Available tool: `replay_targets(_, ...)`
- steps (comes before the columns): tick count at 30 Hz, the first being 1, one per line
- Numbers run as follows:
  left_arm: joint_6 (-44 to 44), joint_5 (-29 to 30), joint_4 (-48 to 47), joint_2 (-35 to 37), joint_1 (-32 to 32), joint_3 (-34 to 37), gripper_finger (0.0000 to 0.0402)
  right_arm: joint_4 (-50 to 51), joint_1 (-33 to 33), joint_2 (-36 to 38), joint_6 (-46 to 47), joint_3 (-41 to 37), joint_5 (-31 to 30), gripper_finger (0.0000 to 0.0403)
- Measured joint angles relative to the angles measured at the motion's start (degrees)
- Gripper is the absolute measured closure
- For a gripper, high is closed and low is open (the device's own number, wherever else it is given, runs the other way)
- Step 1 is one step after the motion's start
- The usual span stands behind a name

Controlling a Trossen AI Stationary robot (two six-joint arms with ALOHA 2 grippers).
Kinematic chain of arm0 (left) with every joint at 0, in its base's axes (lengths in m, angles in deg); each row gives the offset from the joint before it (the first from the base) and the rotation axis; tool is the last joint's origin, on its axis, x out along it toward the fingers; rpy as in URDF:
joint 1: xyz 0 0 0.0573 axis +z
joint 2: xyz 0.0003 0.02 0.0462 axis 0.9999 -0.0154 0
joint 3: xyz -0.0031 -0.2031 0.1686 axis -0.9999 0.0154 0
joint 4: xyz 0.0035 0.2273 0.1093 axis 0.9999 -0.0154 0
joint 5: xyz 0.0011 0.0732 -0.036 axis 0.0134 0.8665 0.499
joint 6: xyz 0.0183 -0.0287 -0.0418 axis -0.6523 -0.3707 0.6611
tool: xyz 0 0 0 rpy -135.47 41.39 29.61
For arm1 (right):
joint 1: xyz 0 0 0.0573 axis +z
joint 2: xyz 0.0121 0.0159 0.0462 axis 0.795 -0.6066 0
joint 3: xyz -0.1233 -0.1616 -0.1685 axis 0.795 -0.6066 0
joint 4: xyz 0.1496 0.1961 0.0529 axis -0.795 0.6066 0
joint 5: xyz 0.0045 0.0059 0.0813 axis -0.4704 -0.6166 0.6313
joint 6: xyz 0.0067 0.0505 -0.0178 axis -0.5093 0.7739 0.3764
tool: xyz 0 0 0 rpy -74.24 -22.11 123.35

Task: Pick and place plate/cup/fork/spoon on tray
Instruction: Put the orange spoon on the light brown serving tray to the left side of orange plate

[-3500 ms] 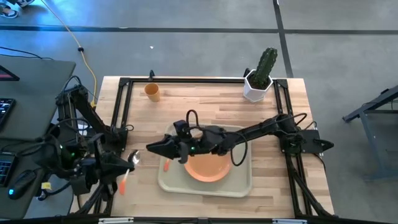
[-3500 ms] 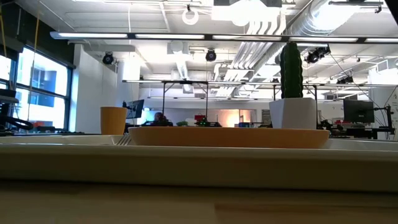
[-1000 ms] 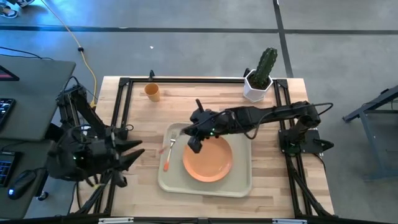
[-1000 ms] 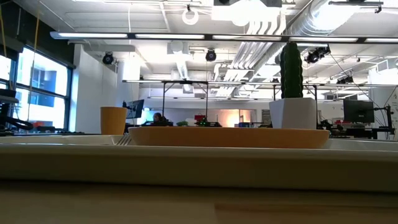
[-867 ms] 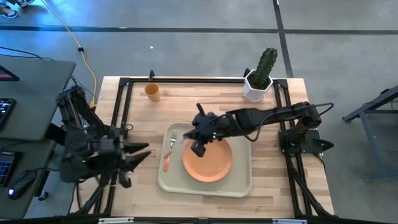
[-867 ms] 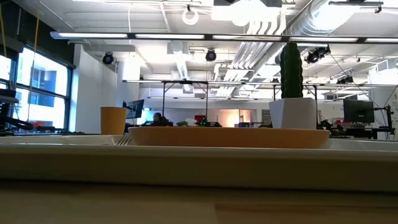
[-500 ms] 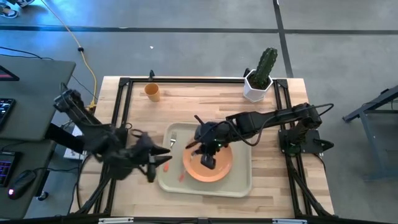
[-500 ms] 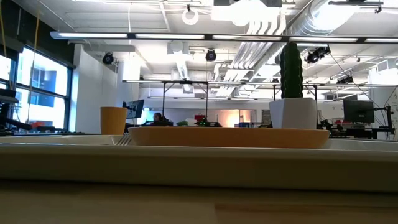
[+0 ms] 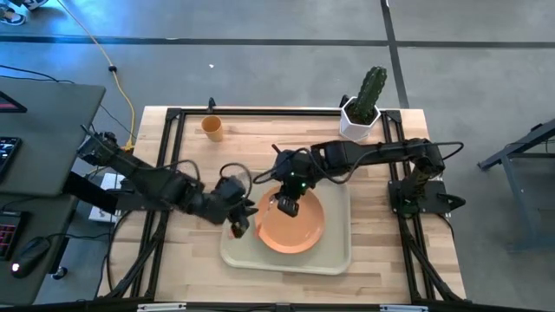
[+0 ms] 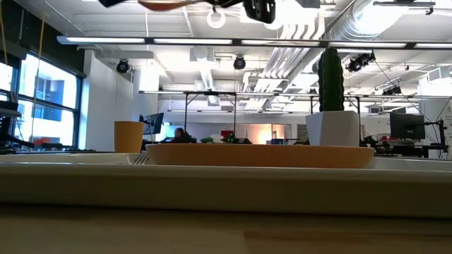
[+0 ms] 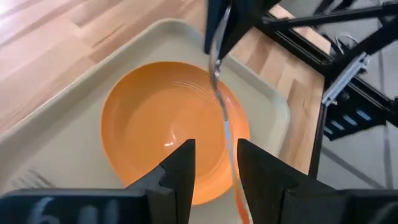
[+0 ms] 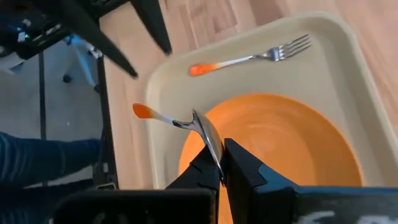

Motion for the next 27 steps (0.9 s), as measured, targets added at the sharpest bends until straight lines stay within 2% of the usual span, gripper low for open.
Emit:
replay_targets(5, -10.05, -10.1, 3.04, -1.91, 6.65, 0.0, 0.0312, 0.81, -1.76, 0.0, 0.68, 0.0, -0.24, 0.0403)
replay_targets(11, -15.35, -18.41, 6.27, -2.35, 14.04, 0.0, 0.0335, 1.23, -3.13, 0.0, 1.41, 0.0, -0.48, 0.0403)
replay_targets(18, -17.2, -25.53, 5.16, -2.35, 20.35, 0.0, 0.0353, 0.85, -4.67, 0.0, 0.93, 0.0, -0.63, 0.0403)
replay_targets(27, -17.82, -29.8, 4.58, -2.35, 21.55, 0.0, 0.0355, 0.64, -5.87, 0.0, -0.53, 0.0, -0.87, 0.0403)
